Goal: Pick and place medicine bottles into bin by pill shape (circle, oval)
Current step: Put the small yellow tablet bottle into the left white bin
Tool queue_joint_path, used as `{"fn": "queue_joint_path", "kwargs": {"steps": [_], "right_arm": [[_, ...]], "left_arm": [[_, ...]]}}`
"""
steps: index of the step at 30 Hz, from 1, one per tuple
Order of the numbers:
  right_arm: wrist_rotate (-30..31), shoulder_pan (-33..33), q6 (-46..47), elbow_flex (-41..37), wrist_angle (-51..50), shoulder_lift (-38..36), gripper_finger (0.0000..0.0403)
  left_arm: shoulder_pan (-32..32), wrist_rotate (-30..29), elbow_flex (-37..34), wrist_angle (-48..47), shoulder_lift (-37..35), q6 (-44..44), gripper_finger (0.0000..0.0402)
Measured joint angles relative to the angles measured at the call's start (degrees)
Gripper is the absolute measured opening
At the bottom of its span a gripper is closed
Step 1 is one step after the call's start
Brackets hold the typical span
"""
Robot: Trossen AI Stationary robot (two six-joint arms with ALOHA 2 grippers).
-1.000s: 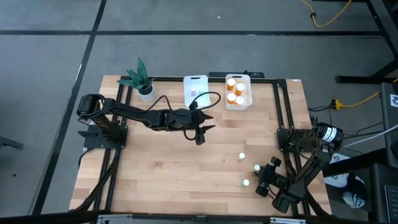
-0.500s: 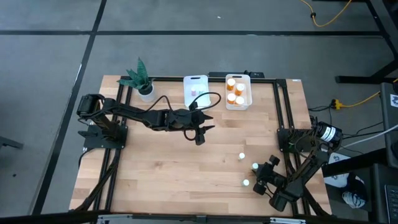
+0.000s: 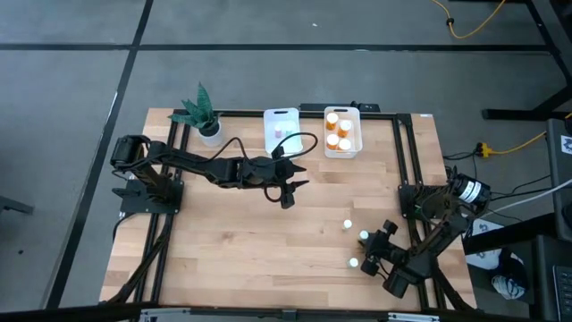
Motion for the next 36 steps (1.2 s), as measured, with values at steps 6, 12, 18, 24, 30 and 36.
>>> {"fn": "queue_joint_path", "kwargs": {"steps": [6, 12, 18, 24, 30, 36], "right_arm": [[0.06, -0.63, -0.09, 0.0, 0.08, 0.01, 0.0142], [0.09, -0.82, 0.18, 0.0, -0.35, 0.03, 0.0142], [0.41, -2.25, -3.67, 0.0, -0.37, 0.03, 0.0142], [2.93, -3.24, -4.03, 0.0, -0.4, 0.07, 0.0142], [0.97, -3.49, -3.98, 0.0, -0.44, 0.07, 0.0142], [-0.96, -3.31, -3.9, 0.04, -0.55, 0.07, 0.0142]], "left_arm": [[0.0, 0.0, 0.0, -0.09, 0.0, 0.0, 0.0169], [0.0, 0.0, 0.0, -0.18, 0.0, 0.0, 0.0169], [0.0, 0.0, 0.0, -0.33, 0.0, 0.0, 0.0169], [0.0, 0.0, 0.0, -0.37, 0.0, 0.02, 0.0169], [0.0, 0.0, 0.0, -0.38, 0.0, 0.02, 0.0169], [0.0, 0.0, 0.0, -0.37, 0.0, 0.02, 0.0169]]}}
